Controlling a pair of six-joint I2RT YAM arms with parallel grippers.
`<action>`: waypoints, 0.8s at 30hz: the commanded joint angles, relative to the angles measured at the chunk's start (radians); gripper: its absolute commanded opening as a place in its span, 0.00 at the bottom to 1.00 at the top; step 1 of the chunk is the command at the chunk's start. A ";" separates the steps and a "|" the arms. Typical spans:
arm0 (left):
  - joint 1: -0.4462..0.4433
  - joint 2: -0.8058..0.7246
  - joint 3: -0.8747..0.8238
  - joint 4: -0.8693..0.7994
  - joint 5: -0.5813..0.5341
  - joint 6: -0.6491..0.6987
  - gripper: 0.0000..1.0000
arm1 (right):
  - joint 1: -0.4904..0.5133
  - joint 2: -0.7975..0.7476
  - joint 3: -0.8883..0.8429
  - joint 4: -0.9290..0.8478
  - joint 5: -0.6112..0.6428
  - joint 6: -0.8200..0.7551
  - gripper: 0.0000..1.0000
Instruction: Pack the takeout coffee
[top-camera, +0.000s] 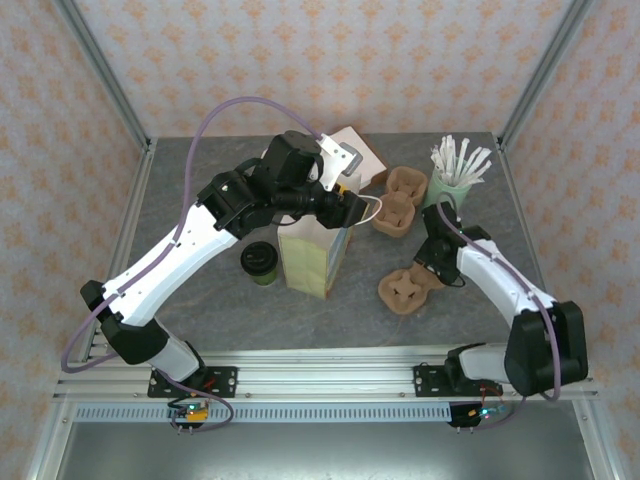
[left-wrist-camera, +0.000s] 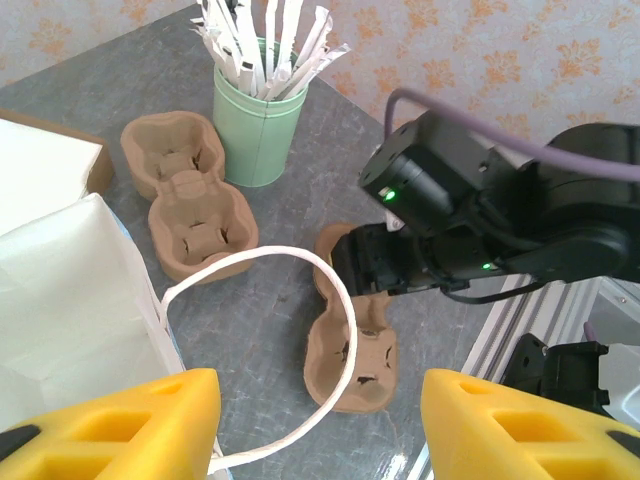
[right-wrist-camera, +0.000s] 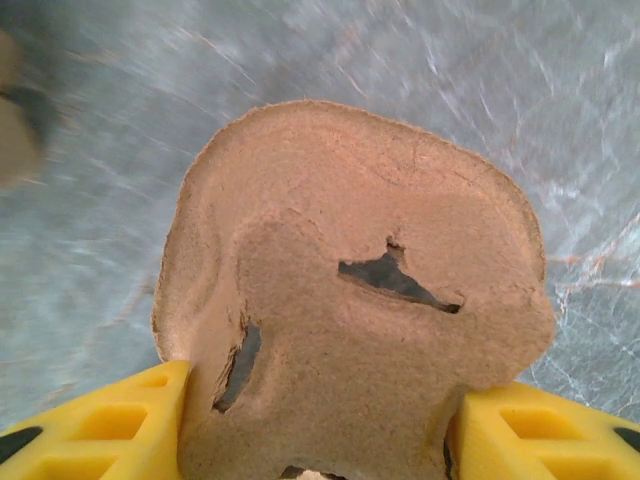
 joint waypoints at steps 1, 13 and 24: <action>-0.006 -0.022 0.009 0.020 -0.013 0.022 0.57 | -0.008 -0.074 0.089 -0.045 -0.038 -0.092 0.47; 0.059 0.099 0.174 -0.055 0.186 0.033 0.57 | -0.200 -0.206 0.209 0.281 -0.555 -0.129 0.42; 0.096 0.302 0.449 -0.218 0.281 0.118 0.51 | -0.305 -0.196 0.140 0.791 -0.864 -0.049 0.39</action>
